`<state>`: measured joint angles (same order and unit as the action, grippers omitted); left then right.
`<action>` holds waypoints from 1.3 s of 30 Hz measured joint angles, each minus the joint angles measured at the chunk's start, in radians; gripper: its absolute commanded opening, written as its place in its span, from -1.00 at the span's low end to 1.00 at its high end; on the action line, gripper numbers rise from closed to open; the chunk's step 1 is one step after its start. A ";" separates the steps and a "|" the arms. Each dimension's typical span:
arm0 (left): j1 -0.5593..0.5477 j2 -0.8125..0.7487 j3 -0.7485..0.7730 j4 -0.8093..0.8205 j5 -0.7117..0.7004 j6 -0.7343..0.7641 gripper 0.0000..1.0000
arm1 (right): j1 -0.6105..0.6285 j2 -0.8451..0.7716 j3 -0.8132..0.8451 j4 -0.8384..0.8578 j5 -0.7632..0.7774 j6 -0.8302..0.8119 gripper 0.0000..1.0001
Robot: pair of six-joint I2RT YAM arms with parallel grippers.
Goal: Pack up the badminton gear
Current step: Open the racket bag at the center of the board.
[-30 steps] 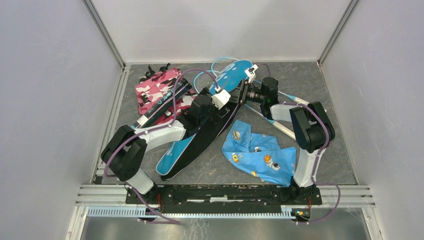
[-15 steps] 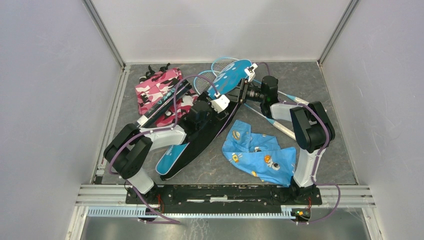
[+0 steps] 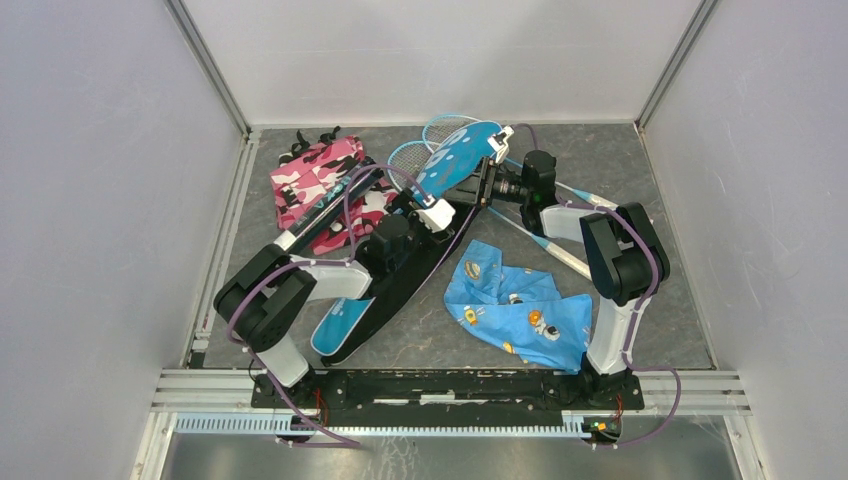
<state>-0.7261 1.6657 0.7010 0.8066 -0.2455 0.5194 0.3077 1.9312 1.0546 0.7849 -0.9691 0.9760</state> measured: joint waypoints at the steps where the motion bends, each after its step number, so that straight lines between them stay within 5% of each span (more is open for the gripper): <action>1: 0.000 0.004 -0.006 0.017 0.005 0.003 1.00 | 0.000 0.000 0.000 0.000 0.000 0.005 0.34; 18: -0.024 0.109 -0.031 0.243 -0.024 0.119 0.91 | 0.000 0.000 0.003 0.060 0.005 0.145 0.24; 21: -0.024 0.122 -0.006 0.235 -0.064 0.126 0.63 | 0.000 0.000 0.003 0.069 0.005 0.153 0.24; 30: -0.024 0.088 0.020 0.117 -0.117 0.106 -0.63 | -0.003 0.021 0.016 0.023 -0.004 0.108 0.35; 35: -0.023 0.045 0.073 -0.055 -0.119 0.026 -0.95 | -0.018 0.032 0.059 -0.059 -0.026 0.042 0.52; 39: -0.022 0.010 0.148 -0.238 -0.113 -0.063 -0.96 | -0.050 0.029 0.084 -0.126 -0.043 -0.034 0.62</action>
<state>-0.7479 1.6756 0.8494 0.5690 -0.3580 0.4561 0.2573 1.9606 1.1381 0.6594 -1.0126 0.9424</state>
